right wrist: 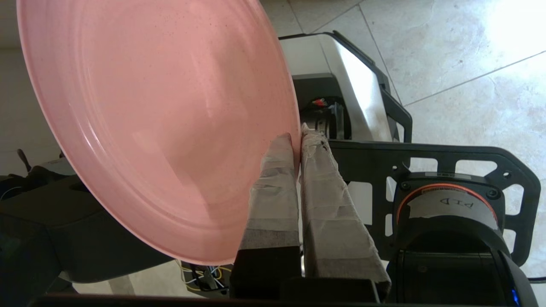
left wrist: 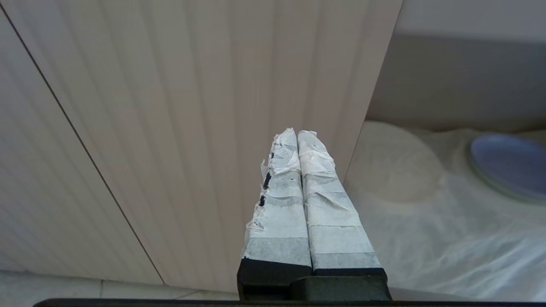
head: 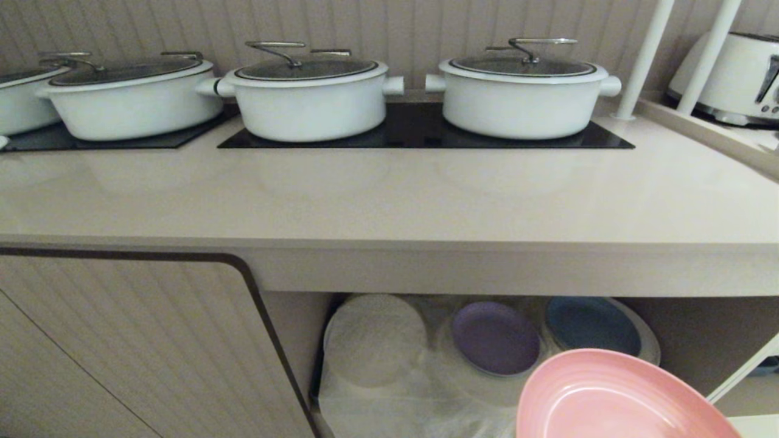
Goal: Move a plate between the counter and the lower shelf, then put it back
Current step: Put the plate in the cupboard
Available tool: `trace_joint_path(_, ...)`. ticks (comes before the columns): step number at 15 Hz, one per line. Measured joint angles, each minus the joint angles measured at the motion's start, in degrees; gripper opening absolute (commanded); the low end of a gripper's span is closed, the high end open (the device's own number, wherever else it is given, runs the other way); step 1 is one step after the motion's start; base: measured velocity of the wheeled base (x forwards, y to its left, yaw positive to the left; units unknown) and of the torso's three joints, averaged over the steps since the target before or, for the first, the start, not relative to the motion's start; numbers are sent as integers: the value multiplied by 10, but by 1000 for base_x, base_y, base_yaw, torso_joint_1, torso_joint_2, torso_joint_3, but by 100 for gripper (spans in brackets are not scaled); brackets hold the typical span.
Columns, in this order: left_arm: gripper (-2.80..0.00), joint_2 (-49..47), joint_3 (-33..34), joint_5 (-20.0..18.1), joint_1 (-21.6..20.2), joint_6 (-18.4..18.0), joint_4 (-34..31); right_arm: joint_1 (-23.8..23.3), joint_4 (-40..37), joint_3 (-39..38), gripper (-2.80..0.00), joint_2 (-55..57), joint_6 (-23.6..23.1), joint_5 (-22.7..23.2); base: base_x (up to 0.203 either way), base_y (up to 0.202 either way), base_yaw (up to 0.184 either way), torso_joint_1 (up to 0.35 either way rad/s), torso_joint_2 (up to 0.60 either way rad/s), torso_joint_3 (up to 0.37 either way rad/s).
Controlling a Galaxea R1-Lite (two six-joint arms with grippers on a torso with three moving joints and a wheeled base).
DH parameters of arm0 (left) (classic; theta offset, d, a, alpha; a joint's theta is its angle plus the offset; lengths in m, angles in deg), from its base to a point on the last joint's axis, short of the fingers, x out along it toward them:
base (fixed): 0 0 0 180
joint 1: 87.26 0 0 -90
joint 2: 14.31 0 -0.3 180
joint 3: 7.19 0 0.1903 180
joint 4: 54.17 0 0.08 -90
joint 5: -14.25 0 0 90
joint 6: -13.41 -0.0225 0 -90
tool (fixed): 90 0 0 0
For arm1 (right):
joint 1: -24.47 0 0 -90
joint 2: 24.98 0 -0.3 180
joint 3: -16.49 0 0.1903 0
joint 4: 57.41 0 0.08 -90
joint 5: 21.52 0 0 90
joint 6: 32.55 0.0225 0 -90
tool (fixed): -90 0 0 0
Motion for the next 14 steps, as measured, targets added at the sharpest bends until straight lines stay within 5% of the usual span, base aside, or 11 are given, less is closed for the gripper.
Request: trace_joint_path(14,-280,0,0,0,0,0,-1,0,-14,-1,-280,-8,0,0,0,0,0,-164,467,299)
